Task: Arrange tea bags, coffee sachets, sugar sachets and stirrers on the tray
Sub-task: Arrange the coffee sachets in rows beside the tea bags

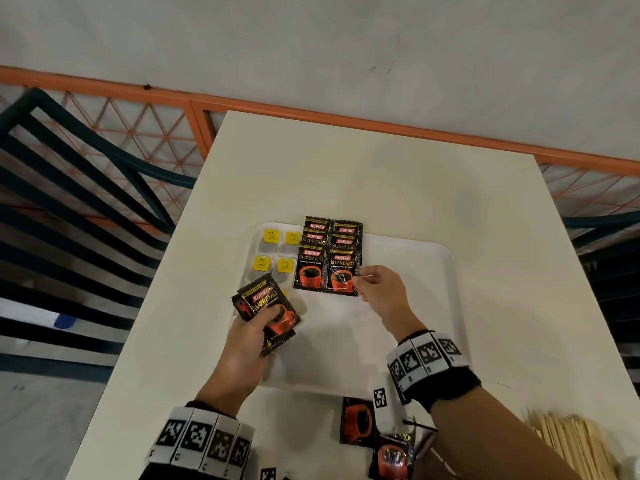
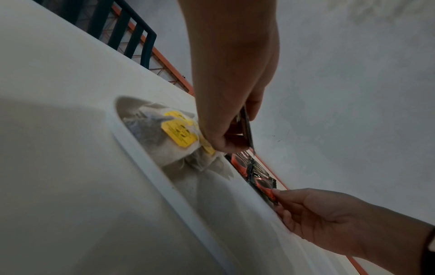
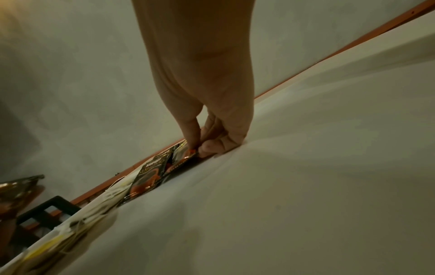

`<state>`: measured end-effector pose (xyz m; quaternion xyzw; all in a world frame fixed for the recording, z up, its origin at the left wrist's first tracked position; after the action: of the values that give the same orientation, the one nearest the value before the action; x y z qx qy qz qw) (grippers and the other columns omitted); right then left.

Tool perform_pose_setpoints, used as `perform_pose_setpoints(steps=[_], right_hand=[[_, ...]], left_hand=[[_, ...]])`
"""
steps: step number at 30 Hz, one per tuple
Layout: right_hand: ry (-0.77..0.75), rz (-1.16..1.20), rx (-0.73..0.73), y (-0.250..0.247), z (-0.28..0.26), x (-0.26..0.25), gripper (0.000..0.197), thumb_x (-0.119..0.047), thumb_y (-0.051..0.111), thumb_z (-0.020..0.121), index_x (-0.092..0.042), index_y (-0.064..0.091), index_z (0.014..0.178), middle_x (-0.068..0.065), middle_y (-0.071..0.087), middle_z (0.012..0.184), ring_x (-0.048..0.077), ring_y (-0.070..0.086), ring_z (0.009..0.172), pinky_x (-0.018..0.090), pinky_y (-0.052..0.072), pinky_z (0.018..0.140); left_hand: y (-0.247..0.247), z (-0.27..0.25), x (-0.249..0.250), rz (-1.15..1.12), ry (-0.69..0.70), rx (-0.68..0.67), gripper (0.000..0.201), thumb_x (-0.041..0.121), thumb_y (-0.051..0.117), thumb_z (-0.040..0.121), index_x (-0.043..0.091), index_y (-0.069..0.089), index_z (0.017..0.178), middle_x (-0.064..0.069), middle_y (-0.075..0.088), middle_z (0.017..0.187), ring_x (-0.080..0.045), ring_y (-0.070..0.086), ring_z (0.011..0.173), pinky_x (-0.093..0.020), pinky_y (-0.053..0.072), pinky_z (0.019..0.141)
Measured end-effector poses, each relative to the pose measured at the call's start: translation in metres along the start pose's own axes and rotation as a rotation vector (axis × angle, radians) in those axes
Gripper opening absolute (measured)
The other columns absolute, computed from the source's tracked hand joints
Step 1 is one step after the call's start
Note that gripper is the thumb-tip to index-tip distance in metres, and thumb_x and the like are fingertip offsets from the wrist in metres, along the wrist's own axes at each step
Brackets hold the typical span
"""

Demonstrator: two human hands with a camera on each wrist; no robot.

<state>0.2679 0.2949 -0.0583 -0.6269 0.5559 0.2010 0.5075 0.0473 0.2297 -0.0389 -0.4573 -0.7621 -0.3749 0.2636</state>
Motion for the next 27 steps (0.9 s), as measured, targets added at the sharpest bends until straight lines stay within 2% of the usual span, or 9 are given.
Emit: perform_pose_setpoints(steps=[2,5,9,13,15,17,20,23,27], right_hand=[[-0.02,-0.033,0.016,0.0,-0.001,-0.002,0.013,-0.014,0.065,0.083,-0.013,0.06,0.096,0.002,0.064,0.083,0.018,0.059,0.077,0.033,0.051,0.083],[-0.043,-0.071,0.046,0.0,-0.003,-0.005,0.016,-0.014,0.064,0.084,-0.012,0.059,0.099,-0.005,0.06,0.075,0.015,0.058,0.077,0.023,0.047,0.074],[-0.06,-0.096,0.079,0.001,-0.008,-0.008,0.02,-0.014,0.063,0.085,-0.01,0.056,0.103,-0.006,0.057,0.075,0.013,0.055,0.077,0.011,0.038,0.061],[-0.12,-0.12,0.111,0.002,-0.02,-0.016,0.021,-0.016,0.06,0.087,-0.009,0.055,0.106,-0.002,0.057,0.08,0.008,0.053,0.07,0.01,0.037,0.057],[-0.176,-0.152,-0.008,0.011,-0.031,-0.024,0.019,-0.023,0.056,0.09,-0.01,0.058,0.105,-0.006,0.057,0.081,0.005,0.053,0.07,0.01,0.039,0.059],[-0.198,-0.152,-0.259,0.027,-0.046,-0.03,0.026,-0.032,0.05,0.093,-0.012,0.06,0.106,-0.004,0.061,0.087,0.008,0.055,0.072,0.015,0.039,0.062],[-0.193,-0.05,-0.518,0.045,-0.065,-0.035,0.028,-0.032,0.05,0.093,-0.014,0.062,0.11,-0.006,0.063,0.085,0.007,0.057,0.07,0.018,0.041,0.058],[-0.225,-0.049,-0.548,0.054,-0.07,-0.037,0.026,-0.021,0.058,0.09,-0.011,0.061,0.114,-0.009,0.061,0.083,0.005,0.057,0.07,0.015,0.044,0.056],[-0.142,0.032,-0.484,0.059,-0.067,-0.03,0.027,-0.013,0.061,0.088,-0.004,0.06,0.113,-0.004,0.06,0.085,0.008,0.059,0.065,0.012,0.051,0.06]], left_hand=[[-0.001,-0.001,0.0,0.018,0.005,-0.004,0.028,0.004,0.052,0.088,0.012,0.058,0.115,-0.009,0.068,0.099,-0.021,0.066,0.087,-0.027,0.053,0.063],[-0.001,-0.001,0.001,0.03,0.02,-0.018,0.037,0.005,0.056,0.086,0.011,0.055,0.123,-0.013,0.066,0.109,-0.025,0.063,0.097,-0.031,0.051,0.069],[0.001,-0.003,0.003,0.056,0.076,-0.043,0.031,0.009,0.06,0.084,0.019,0.059,0.113,-0.006,0.069,0.103,-0.018,0.067,0.091,-0.03,0.052,0.071],[0.001,-0.005,0.003,0.073,0.123,-0.05,0.032,0.011,0.065,0.079,0.024,0.061,0.108,-0.002,0.072,0.096,-0.014,0.07,0.086,-0.031,0.057,0.07],[0.0,-0.006,0.004,0.092,0.137,-0.047,0.041,0.017,0.071,0.07,0.023,0.062,0.11,-0.002,0.073,0.095,-0.017,0.07,0.09,-0.036,0.056,0.075],[0.0,-0.007,0.004,0.117,0.157,-0.054,0.045,0.02,0.078,0.064,0.028,0.064,0.105,-0.001,0.074,0.094,-0.018,0.07,0.09,-0.036,0.055,0.074],[0.001,-0.009,0.005,0.143,0.166,-0.068,0.036,0.018,0.074,0.07,0.03,0.064,0.102,0.0,0.075,0.092,-0.016,0.07,0.088,-0.032,0.055,0.071],[0.0,-0.01,0.005,0.136,0.144,-0.062,0.025,0.017,0.064,0.081,0.026,0.063,0.104,0.0,0.075,0.092,-0.016,0.071,0.086,-0.029,0.055,0.071],[-0.008,-0.006,0.005,0.032,0.063,0.041,0.022,0.024,0.054,0.091,0.015,0.06,0.111,-0.01,0.071,0.095,-0.024,0.068,0.087,-0.037,0.054,0.075]])
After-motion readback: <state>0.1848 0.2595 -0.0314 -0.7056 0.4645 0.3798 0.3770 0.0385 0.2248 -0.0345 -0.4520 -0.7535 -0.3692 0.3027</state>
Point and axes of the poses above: each hand's wrist, its own z-axis towards the middle knuckle, its own y-axis out of the palm, x = y × z, the point moved 5 cm from there along z, towards the middle knuckle
